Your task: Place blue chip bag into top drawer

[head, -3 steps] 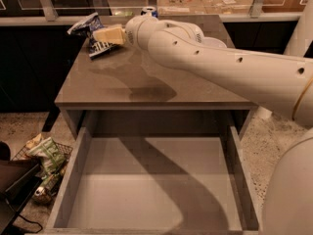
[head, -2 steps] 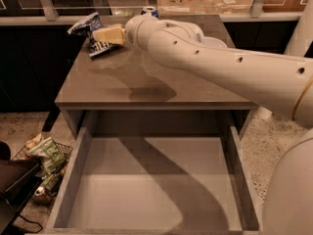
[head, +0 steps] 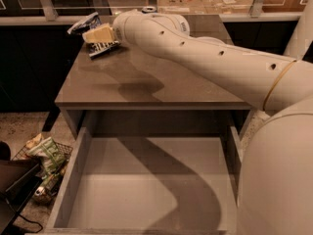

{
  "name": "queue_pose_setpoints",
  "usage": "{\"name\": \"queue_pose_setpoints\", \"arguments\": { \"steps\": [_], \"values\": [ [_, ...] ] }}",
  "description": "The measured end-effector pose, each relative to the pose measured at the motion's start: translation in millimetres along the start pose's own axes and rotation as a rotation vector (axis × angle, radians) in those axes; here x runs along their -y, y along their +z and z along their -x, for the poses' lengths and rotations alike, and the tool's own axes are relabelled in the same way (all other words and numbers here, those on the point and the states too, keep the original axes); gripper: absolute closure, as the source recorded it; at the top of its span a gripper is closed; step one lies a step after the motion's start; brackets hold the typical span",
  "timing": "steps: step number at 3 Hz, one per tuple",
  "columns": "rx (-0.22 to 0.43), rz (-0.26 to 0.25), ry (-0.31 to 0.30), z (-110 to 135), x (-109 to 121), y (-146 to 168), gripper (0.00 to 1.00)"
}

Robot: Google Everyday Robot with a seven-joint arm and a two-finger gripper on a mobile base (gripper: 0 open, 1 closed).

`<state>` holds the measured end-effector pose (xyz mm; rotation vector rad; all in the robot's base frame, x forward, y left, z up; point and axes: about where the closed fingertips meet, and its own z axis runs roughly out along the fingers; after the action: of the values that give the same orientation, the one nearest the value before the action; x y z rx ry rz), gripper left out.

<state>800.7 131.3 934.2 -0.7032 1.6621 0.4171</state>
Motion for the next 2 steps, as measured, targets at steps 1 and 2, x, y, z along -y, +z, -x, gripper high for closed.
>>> {"name": "queue_pose_setpoints", "arguments": {
  "steps": [1,2],
  "values": [
    [-0.032,0.044,-0.023,-2.1,-3.7,29.9,0.0],
    [-0.06,0.063,-0.034,-7.5,-1.3,52.3,0.0]
  ]
}}
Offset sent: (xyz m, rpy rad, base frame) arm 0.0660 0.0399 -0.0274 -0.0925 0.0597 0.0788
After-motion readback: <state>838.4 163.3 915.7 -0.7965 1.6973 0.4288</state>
